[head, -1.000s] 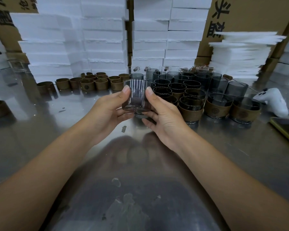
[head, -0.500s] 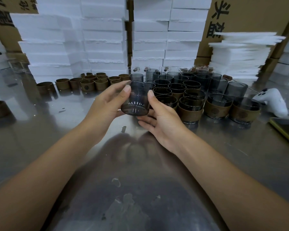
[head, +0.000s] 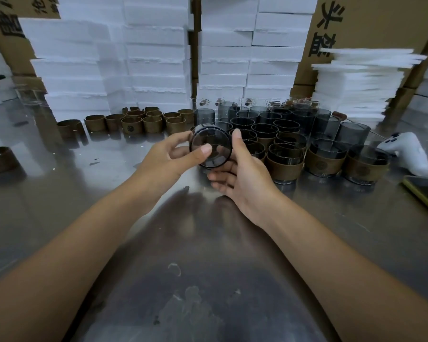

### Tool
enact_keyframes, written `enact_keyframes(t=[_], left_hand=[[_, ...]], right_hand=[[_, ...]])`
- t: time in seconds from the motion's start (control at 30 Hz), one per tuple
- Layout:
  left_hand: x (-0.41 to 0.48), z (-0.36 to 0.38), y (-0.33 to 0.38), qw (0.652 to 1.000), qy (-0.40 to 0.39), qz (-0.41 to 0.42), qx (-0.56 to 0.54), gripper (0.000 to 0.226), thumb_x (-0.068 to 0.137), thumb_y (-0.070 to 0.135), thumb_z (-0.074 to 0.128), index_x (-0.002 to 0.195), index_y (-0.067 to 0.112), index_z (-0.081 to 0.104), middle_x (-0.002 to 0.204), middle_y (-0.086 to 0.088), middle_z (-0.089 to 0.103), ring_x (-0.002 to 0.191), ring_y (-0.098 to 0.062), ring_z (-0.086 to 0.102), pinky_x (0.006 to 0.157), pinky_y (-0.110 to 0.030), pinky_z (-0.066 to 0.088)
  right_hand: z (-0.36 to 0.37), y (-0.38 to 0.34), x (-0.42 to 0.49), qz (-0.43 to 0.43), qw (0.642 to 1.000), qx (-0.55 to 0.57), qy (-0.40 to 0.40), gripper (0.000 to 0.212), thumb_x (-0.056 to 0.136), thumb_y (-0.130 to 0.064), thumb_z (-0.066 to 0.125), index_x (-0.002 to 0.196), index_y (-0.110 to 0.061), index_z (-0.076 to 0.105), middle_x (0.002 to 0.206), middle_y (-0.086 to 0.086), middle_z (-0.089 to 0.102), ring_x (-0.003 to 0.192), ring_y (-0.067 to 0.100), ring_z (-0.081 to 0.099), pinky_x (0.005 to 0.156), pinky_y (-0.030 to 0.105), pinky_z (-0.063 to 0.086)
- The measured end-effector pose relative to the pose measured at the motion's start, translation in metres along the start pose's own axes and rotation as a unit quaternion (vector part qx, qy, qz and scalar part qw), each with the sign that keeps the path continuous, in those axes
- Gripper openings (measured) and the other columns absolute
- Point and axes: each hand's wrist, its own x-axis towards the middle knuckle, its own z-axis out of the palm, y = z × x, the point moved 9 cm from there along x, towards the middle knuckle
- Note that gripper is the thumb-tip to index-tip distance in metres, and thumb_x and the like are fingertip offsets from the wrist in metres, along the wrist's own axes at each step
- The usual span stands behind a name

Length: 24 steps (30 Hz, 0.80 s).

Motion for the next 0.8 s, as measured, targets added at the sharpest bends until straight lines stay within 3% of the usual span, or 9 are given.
enact_keyframes(t=[0.13, 0.27, 0.4, 0.47, 0.53, 0.6, 0.7, 0.8], left_hand=[[0.001, -0.006, -0.012, 0.999, 0.013, -0.041, -0.019, 0.059, 0.064, 0.057, 0.071, 0.112, 0.024, 0.064, 0.101, 0.005, 0.074, 0.102, -0.009, 0.066, 0.092, -0.03, 0.044], [0.002, -0.008, -0.018, 0.998, 0.011, -0.052, -0.027, 0.052, 0.069, 0.055, 0.067, 0.109, 0.022, 0.064, 0.096, 0.007, 0.073, 0.1, -0.009, 0.066, 0.089, -0.03, 0.043], [0.002, -0.005, -0.021, 0.998, 0.004, -0.056, -0.033, 0.052, 0.065, 0.071, 0.064, 0.098, 0.032, 0.07, 0.098, 0.006, 0.074, 0.1, -0.008, 0.067, 0.091, -0.035, 0.045], [0.004, 0.0, -0.023, 0.995, -0.013, -0.07, -0.064, 0.052, 0.073, 0.078, 0.046, 0.09, 0.038, 0.073, 0.098, 0.006, 0.074, 0.096, -0.007, 0.068, 0.086, -0.034, 0.045], [0.012, -0.009, -0.031, 0.991, 0.025, -0.09, -0.09, 0.053, 0.09, 0.064, 0.032, 0.093, 0.029, 0.072, 0.092, 0.004, 0.075, 0.087, -0.008, 0.07, 0.079, -0.033, 0.045], [0.022, -0.026, -0.039, 0.987, 0.092, -0.11, -0.071, 0.038, 0.099, 0.046, 0.037, 0.098, 0.024, 0.069, 0.088, 0.004, 0.075, 0.085, -0.011, 0.07, 0.075, -0.032, 0.046], [0.043, -0.048, -0.049, 0.982, 0.15, -0.111, 0.015, 0.017, 0.096, 0.027, 0.052, 0.103, 0.019, 0.066, 0.097, -0.001, 0.071, 0.085, -0.012, 0.066, 0.073, -0.026, 0.046], [0.074, -0.062, -0.049, 0.973, 0.164, -0.064, 0.151, 0.011, 0.094, 0.017, 0.056, 0.101, 0.019, 0.064, 0.101, -0.002, 0.067, 0.085, -0.011, 0.061, 0.074, -0.023, 0.046]], right_hand=[[0.005, -0.009, -0.003, -0.068, 0.996, -0.056, -0.022, 0.045, 0.068, -0.062, 0.061, 0.094, -0.026, 0.069, 0.075, -0.007, 0.064, 0.068, 0.009, 0.061, 0.062, 0.021, 0.049], [0.004, -0.006, -0.005, -0.062, 0.996, -0.065, -0.024, 0.039, 0.082, -0.037, 0.069, 0.117, -0.023, 0.059, 0.102, -0.005, 0.07, 0.083, 0.009, 0.068, 0.079, 0.026, 0.053], [0.002, -0.008, -0.006, -0.07, 0.996, -0.057, -0.011, 0.033, 0.085, -0.035, 0.067, 0.114, -0.019, 0.064, 0.094, -0.008, 0.073, 0.083, 0.008, 0.068, 0.079, 0.024, 0.053], [0.0, -0.007, -0.005, -0.065, 0.997, -0.037, -0.002, 0.027, 0.086, -0.037, 0.065, 0.105, -0.018, 0.068, 0.086, -0.01, 0.074, 0.083, 0.01, 0.069, 0.074, 0.021, 0.054], [-0.002, -0.004, -0.002, -0.054, 0.998, -0.025, 0.016, 0.027, 0.086, -0.04, 0.064, 0.101, -0.018, 0.069, 0.084, -0.008, 0.074, 0.086, 0.011, 0.07, 0.075, 0.022, 0.055], [-0.003, 0.001, 0.001, -0.043, 0.999, -0.012, 0.028, 0.028, 0.085, -0.041, 0.064, 0.099, -0.017, 0.068, 0.08, -0.006, 0.072, 0.082, 0.012, 0.07, 0.075, 0.023, 0.056], [-0.004, 0.007, 0.007, -0.025, 0.999, 0.011, 0.038, 0.028, 0.083, -0.04, 0.066, 0.097, -0.015, 0.066, 0.066, -0.008, 0.068, 0.073, 0.01, 0.069, 0.072, 0.022, 0.056], [-0.003, 0.011, 0.01, -0.018, 0.999, 0.003, 0.032, 0.031, 0.083, -0.039, 0.067, 0.098, -0.012, 0.063, 0.06, -0.01, 0.067, 0.07, 0.009, 0.069, 0.07, 0.022, 0.055]])
